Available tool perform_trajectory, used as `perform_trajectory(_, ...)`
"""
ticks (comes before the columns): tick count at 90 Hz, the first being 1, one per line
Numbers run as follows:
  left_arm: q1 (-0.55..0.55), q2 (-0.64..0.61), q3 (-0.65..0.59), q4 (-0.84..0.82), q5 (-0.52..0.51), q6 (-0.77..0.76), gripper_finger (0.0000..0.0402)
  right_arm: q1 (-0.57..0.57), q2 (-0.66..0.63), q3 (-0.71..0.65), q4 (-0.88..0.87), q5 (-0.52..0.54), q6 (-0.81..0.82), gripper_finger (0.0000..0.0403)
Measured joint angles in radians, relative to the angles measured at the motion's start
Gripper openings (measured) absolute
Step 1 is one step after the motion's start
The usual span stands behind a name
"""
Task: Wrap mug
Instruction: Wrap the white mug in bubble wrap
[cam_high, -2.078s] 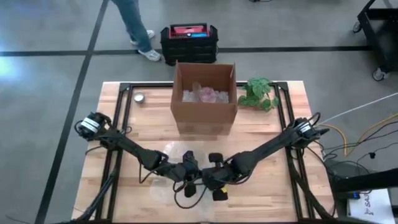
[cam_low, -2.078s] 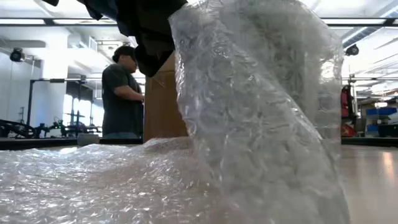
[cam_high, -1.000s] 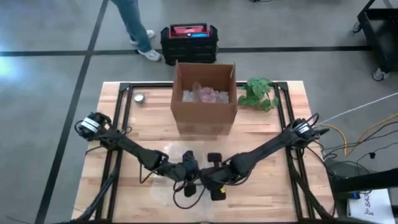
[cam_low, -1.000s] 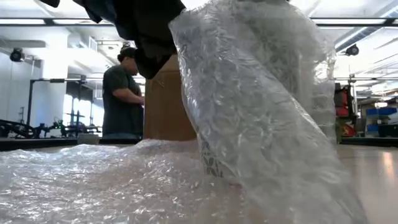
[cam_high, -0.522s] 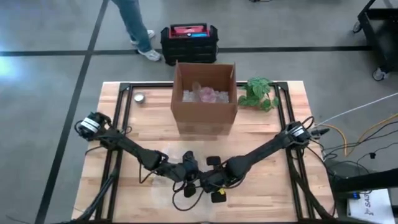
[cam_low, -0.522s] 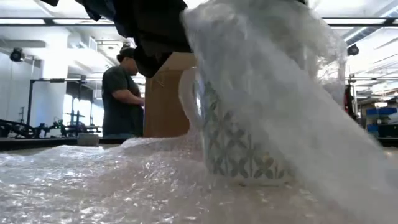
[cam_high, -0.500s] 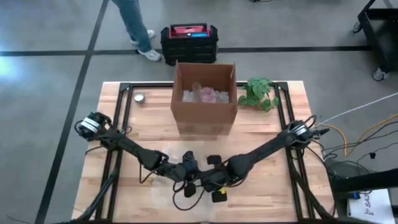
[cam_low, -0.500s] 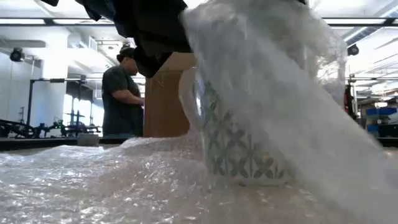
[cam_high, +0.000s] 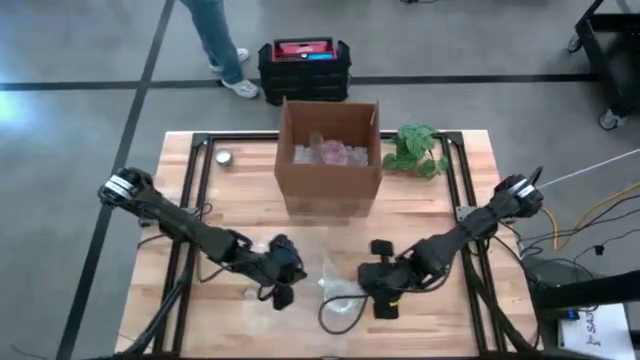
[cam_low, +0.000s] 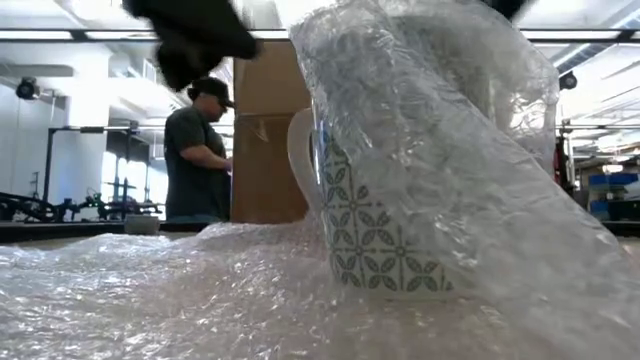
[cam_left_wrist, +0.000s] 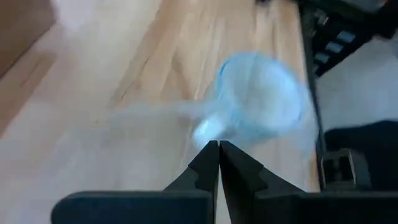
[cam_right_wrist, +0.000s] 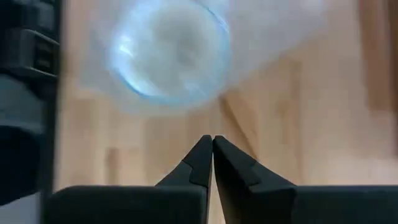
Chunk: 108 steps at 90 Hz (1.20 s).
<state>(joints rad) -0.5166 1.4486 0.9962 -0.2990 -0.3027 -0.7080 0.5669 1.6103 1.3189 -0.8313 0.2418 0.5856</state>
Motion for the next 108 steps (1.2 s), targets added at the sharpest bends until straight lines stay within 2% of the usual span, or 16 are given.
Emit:
perform_trajectory(20, -0.048, -0.041, -0.004, -0.23, 0.0, -0.133, 0.0, 0.071, -0.107, -0.269, 0.066, 0.241, 0.261, 0.0)
perform_trajectory(33, -0.048, -0.017, -0.005, -0.325, 0.006, -0.283, 0.0024, 0.076, -0.099, -0.4, 0.237, 0.269, 0.36, 0.0)
perform_trajectory(41, -0.048, -0.003, -0.006, -0.365, 0.026, -0.345, 0.0062, 0.07, -0.078, -0.451, 0.347, 0.282, 0.392, 0.0001)
perform_trajectory(50, -0.048, 0.013, -0.007, -0.385, 0.091, -0.405, 0.0122, 0.068, -0.051, -0.478, 0.411, 0.286, 0.411, 0.0016)
perform_trajectory(57, -0.056, 0.017, -0.011, -0.411, 0.137, -0.463, 0.0172, 0.071, -0.031, -0.479, 0.427, 0.309, 0.413, 0.004)
perform_trajectory(65, -0.087, 0.015, -0.012, -0.486, 0.134, -0.547, 0.0223, 0.07, -0.011, -0.479, 0.436, 0.359, 0.418, 0.0072)
perform_trajectory(77, -0.158, 0.004, -0.025, -0.588, 0.118, -0.72, 0.027, 0.07, 0.02, -0.479, 0.477, 0.407, 0.398, 0.012)
perform_trajectory(90, -0.254, 0.002, -0.114, -0.505, 0.079, -0.918, 0.0279, 0.07, 0.039, -0.478, 0.492, 0.409, 0.374, 0.0157)
perform_trajectory(97, -0.291, 0.002, -0.19, -0.373, 0.052, -1.003, 0.0273, 0.07, 0.048, -0.478, 0.51, 0.408, 0.351, 0.017)
perform_trajectory(108, -0.317, 0.002, -0.312, -0.141, -0.055, -1.091, 0.0257, 0.07, 0.059, -0.478, 0.549, 0.406, 0.304, 0.0179)
